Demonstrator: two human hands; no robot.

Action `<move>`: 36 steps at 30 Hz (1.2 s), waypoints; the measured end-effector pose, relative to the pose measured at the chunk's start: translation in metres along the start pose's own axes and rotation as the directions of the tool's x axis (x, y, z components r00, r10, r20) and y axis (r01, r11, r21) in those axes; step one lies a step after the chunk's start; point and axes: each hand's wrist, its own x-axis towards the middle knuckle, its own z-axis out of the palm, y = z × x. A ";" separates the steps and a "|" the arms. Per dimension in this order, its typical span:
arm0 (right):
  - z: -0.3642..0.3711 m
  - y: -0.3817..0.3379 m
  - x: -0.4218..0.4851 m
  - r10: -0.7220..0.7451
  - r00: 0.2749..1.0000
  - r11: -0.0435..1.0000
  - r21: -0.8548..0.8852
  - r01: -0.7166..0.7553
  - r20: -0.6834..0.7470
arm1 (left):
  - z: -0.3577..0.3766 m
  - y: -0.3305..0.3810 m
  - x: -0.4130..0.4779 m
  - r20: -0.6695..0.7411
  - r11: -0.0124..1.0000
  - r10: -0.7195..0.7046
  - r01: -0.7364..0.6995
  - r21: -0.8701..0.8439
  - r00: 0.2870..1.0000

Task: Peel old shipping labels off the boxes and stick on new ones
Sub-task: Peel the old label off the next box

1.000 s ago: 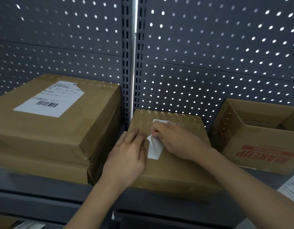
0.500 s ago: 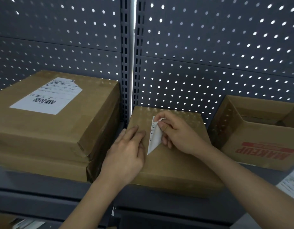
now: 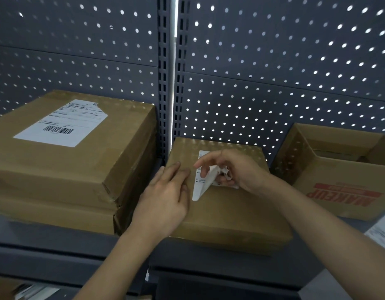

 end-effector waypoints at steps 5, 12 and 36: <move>-0.006 -0.009 -0.011 -0.056 0.992 0.968 -0.237 0.082 0.113 | 0.000 -0.001 0.000 -0.015 1.000 0.014 -0.014 -0.002 1.000; -0.002 0.009 -0.014 -0.162 0.987 0.840 -0.523 0.142 0.008 | -0.001 0.000 0.000 -0.041 1.000 0.020 -0.020 -0.003 0.999; 0.009 0.012 0.005 -0.209 0.915 0.959 -0.256 0.123 -0.344 | -0.003 0.001 -0.001 -0.110 0.996 0.089 -0.091 -0.009 0.990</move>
